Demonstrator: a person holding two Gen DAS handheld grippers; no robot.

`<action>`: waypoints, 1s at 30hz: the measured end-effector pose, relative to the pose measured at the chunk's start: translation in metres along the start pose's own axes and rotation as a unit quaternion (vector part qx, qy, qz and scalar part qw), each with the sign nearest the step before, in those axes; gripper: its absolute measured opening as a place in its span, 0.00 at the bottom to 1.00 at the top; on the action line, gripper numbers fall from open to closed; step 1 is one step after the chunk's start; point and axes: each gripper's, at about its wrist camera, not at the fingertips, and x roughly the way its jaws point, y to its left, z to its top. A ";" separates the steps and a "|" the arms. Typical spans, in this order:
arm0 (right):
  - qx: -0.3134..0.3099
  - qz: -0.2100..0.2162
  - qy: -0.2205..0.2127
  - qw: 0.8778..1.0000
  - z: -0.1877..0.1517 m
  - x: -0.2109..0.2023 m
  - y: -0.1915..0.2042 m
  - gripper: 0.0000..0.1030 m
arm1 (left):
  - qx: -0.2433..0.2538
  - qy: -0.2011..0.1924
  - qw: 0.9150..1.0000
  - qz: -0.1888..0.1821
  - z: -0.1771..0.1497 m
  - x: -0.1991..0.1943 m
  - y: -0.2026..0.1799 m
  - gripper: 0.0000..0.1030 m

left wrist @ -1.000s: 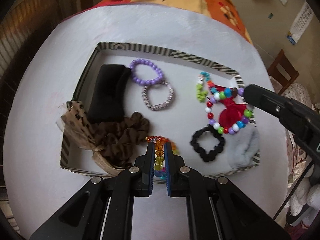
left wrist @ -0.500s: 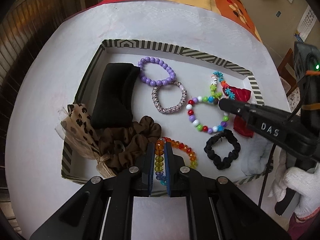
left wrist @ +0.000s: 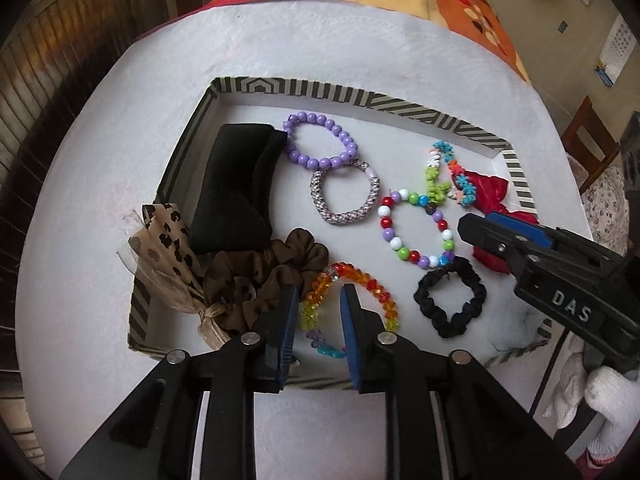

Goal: Organize jewelry

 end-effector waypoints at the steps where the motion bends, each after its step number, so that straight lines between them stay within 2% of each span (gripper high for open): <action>1: -0.001 -0.004 -0.007 1.000 -0.003 -0.006 0.001 0.38 | 0.000 0.000 1.000 -0.002 -0.001 -0.002 -0.001 0.13; 10: 0.016 -0.022 -0.060 0.998 -0.032 -0.065 0.001 0.44 | 0.019 -0.029 0.999 0.004 -0.014 -0.033 -0.012 0.13; 15: 0.022 -0.036 -0.081 0.996 -0.054 -0.090 0.007 0.45 | 0.034 -0.060 0.997 0.014 -0.022 -0.057 -0.019 0.13; 26: 0.028 -0.060 -0.116 0.991 -0.081 -0.119 0.029 0.48 | 0.049 -0.114 0.992 0.033 -0.035 -0.098 -0.027 0.13; 30: 0.032 -0.067 -0.125 0.989 -0.084 -0.127 0.036 0.55 | 0.050 -0.127 0.990 0.041 -0.040 -0.108 -0.025 0.13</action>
